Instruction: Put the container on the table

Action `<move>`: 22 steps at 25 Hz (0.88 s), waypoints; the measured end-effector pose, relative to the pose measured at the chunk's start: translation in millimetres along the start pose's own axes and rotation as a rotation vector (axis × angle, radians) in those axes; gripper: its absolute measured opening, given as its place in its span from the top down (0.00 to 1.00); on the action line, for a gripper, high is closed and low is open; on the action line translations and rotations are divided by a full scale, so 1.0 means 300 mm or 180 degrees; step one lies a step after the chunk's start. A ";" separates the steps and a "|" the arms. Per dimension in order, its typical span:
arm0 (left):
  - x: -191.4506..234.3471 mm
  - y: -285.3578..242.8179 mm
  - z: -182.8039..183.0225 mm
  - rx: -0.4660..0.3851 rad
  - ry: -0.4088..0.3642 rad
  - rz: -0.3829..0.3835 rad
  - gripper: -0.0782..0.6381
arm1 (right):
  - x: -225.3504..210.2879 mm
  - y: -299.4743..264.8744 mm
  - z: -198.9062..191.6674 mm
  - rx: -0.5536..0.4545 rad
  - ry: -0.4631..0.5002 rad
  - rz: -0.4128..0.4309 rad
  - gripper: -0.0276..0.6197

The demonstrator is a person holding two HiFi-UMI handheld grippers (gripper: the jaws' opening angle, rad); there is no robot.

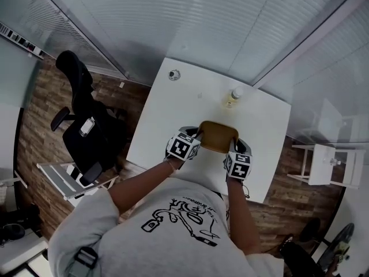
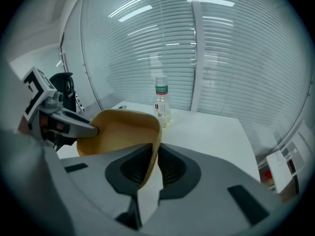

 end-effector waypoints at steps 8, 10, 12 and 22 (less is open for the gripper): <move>0.055 -0.130 -0.054 0.0296 0.0024 0.0070 0.81 | -0.023 -0.134 -0.090 0.0283 -0.0024 0.0112 0.91; 0.062 -0.154 -0.063 0.0344 0.0013 0.0086 0.81 | -0.029 -0.158 -0.107 0.0323 -0.0026 0.0132 0.91; 0.071 -0.172 -0.068 0.0385 -0.0001 0.0110 0.81 | -0.033 -0.180 -0.121 0.0364 -0.0035 0.0146 0.91; 0.080 -0.241 -0.093 0.0552 -0.0038 0.0115 0.80 | -0.051 -0.234 -0.179 0.0518 -0.0126 0.0193 0.91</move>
Point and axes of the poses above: the fingertips, and each gripper's own axes: y backward along the fingers, x to its left, z out of its top, the point moved 6 cm from there along y, backward along the fingers, and after that the axes turned 8 degrees about y, right-handed, at the moved point
